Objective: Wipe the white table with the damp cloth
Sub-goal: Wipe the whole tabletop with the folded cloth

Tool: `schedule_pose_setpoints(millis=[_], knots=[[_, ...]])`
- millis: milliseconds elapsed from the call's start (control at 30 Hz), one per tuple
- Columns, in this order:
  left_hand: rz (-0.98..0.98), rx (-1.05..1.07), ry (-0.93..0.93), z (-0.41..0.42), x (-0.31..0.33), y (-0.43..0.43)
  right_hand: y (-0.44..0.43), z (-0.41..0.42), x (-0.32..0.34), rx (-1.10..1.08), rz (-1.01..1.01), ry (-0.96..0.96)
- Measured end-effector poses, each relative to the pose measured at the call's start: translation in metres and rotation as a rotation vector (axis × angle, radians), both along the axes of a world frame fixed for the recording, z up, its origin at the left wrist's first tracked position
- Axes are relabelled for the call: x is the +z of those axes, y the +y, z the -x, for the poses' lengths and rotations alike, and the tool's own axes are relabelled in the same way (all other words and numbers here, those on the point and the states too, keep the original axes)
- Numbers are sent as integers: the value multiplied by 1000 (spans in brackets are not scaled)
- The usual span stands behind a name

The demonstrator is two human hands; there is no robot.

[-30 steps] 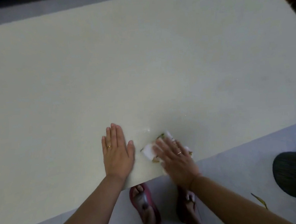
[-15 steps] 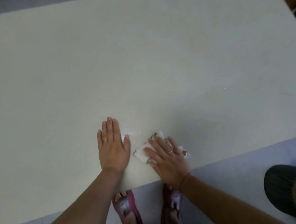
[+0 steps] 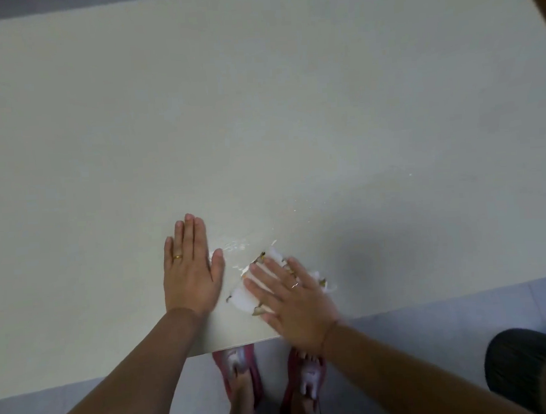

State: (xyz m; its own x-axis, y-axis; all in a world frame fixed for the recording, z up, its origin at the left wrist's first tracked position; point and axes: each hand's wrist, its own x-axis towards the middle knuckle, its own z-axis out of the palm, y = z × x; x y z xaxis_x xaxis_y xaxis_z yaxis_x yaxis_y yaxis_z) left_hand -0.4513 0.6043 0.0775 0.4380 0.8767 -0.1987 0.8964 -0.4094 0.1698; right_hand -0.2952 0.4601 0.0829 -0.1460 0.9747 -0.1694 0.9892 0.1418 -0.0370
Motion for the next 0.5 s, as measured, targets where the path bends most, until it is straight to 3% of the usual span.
schedule_pose_setpoints(millis=[67, 133, 233, 267, 400, 500], knots=[[10, 4, -13, 0, 0, 0, 13, -37, 1, -137, -12, -42], [15, 6, -27, -1, 0, 0, 24, -64, 0, -444, -12, 36], [14, 9, -34, -1, 0, -2, 40, -33, -1, -806, -17, 120], [10, 10, -33, -1, 0, -2, 43, -10, -2, -760, -20, 98], [-16, -10, -28, -1, 1, 0, 41, 35, -1, -197, 7, 84], [-10, -8, -56, 1, 0, 0, 51, -19, 0, -136, -41, -23]])
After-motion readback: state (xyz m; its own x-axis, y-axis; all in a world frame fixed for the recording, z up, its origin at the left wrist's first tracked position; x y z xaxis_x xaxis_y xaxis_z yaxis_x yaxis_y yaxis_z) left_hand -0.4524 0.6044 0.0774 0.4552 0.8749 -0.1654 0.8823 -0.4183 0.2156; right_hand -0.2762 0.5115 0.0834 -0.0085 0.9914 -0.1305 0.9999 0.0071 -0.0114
